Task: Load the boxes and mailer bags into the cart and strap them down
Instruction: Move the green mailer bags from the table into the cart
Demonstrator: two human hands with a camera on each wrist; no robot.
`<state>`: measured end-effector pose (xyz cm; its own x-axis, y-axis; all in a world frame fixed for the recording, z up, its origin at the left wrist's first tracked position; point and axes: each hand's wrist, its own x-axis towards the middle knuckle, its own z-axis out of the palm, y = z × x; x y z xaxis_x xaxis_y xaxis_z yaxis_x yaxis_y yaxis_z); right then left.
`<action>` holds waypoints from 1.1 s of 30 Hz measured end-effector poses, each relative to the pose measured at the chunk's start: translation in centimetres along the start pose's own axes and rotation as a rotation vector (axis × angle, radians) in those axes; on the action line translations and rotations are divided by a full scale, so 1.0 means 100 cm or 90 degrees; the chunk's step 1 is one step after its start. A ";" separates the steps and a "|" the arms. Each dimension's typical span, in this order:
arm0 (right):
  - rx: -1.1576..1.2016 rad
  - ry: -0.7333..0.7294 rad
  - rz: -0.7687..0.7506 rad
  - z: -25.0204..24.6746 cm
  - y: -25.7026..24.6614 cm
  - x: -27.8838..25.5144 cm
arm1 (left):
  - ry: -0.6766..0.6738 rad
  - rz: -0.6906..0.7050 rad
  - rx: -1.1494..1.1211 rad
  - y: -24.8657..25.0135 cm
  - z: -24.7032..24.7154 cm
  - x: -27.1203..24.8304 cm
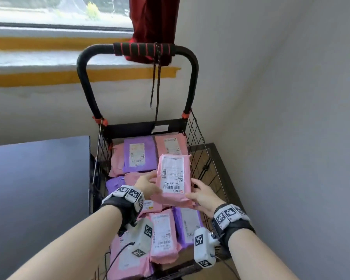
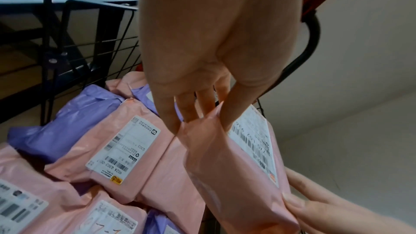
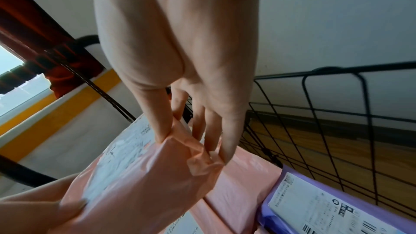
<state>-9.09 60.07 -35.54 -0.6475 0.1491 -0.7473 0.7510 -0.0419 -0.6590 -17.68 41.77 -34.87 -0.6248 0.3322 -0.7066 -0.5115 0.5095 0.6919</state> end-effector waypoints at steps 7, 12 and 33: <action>-0.052 -0.051 -0.004 -0.029 -0.002 0.068 | 0.057 -0.074 0.012 0.010 0.028 0.044; -0.058 -0.061 -0.014 -0.031 -0.011 0.115 | 0.077 -0.067 -0.052 0.011 0.025 0.088; -0.165 0.193 -0.016 -0.029 -0.068 0.265 | -0.003 -0.030 0.018 0.025 0.003 0.271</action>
<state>-30.96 67.21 -50.67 -0.6278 0.4328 -0.6469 0.7681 0.2102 -0.6048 -35.71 52.28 -52.28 -0.5981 0.3108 -0.7387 -0.5228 0.5473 0.6535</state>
